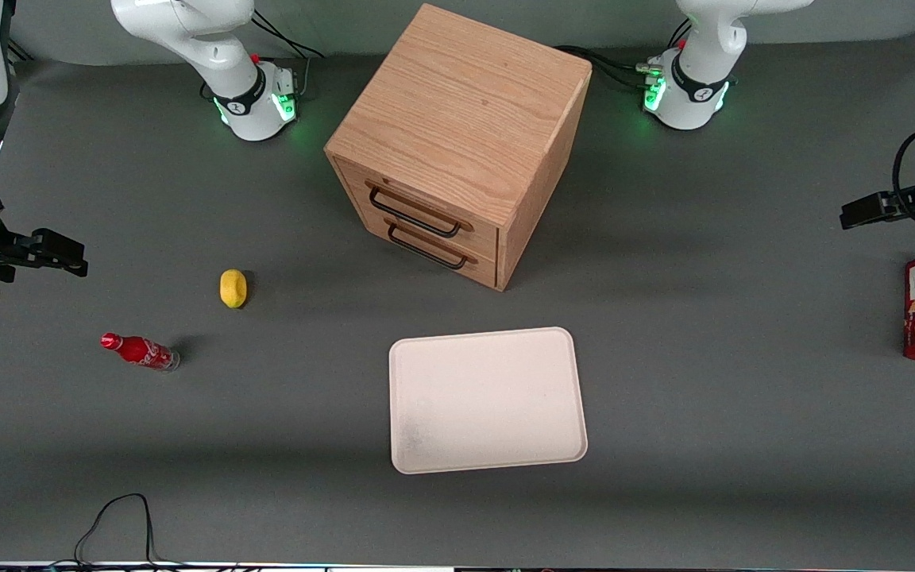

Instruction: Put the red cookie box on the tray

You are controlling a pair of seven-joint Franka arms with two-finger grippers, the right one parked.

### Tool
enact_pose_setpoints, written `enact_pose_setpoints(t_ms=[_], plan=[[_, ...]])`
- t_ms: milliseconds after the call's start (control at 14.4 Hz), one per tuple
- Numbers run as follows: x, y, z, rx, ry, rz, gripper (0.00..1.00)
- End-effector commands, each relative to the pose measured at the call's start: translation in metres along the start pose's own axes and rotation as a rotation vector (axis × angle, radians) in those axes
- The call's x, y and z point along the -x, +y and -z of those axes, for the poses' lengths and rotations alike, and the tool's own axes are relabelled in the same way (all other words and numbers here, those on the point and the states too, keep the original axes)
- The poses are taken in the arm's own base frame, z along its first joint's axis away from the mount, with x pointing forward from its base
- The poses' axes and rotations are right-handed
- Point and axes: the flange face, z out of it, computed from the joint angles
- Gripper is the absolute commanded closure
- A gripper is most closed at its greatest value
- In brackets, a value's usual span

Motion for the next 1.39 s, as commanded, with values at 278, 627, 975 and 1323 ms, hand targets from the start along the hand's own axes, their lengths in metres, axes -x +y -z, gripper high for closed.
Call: enact_pose_setpoints(t_ms=[278,627,975,1323], plan=[[-0.020,-0.177,-0.015,0.054,-0.033,-0.132,0.00],[-0.011,-0.323,-0.059,0.050,-0.062,-0.276,0.00],[-0.010,-0.369,-0.091,0.052,-0.038,-0.347,0.00],[-0.042,-0.372,-0.165,0.039,-0.015,-0.356,0.00]])
